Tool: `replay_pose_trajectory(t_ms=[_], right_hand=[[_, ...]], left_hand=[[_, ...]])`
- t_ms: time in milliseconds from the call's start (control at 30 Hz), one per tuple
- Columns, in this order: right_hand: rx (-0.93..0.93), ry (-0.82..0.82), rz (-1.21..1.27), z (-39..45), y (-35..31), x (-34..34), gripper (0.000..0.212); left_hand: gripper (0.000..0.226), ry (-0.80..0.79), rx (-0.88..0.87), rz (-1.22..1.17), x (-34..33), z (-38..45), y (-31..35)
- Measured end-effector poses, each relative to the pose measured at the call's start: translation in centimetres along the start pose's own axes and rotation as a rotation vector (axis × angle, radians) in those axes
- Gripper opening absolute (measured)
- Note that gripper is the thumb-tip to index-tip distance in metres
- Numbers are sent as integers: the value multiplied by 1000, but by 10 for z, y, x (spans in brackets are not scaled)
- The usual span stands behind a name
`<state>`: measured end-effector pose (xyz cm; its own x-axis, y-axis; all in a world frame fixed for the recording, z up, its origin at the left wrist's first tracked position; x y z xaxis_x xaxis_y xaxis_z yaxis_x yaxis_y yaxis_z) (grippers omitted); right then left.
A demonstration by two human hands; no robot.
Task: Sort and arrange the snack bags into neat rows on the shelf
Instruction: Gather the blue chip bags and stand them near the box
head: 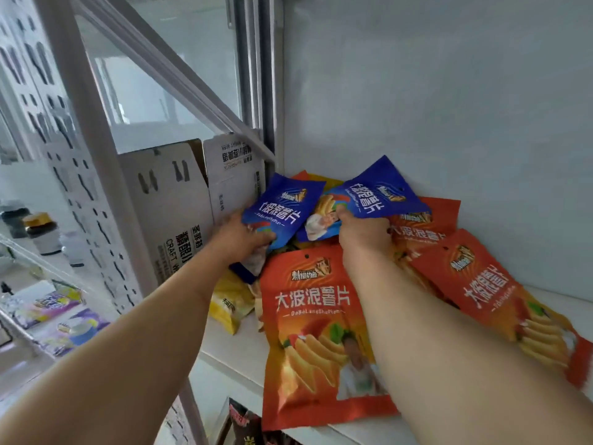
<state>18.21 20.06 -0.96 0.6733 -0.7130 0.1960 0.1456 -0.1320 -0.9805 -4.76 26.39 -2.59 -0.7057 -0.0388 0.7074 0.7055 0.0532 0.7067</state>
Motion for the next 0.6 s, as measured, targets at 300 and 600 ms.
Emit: replay_pose_trajectory(t_ms=[300, 600], right_hand=[[83, 113, 272, -8, -5, -18, 32], [-131, -3, 649, -3, -1, -6, 40]], left_hand=[[146, -125, 35, 45, -1, 30, -10], [90, -190, -10, -121, 0, 34, -15]])
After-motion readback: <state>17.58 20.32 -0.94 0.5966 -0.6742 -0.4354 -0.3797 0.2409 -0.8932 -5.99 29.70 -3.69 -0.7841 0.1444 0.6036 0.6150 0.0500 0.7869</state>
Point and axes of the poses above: each hand's wrist, its own z-axis towards the middle knuckle, its own x-axis out of the back of the hand, y = z × x, the point moved 2 cm from there along z, towards the middle knuckle, and after that the axes turned 3 degrees about x, right-handed, at the moved point
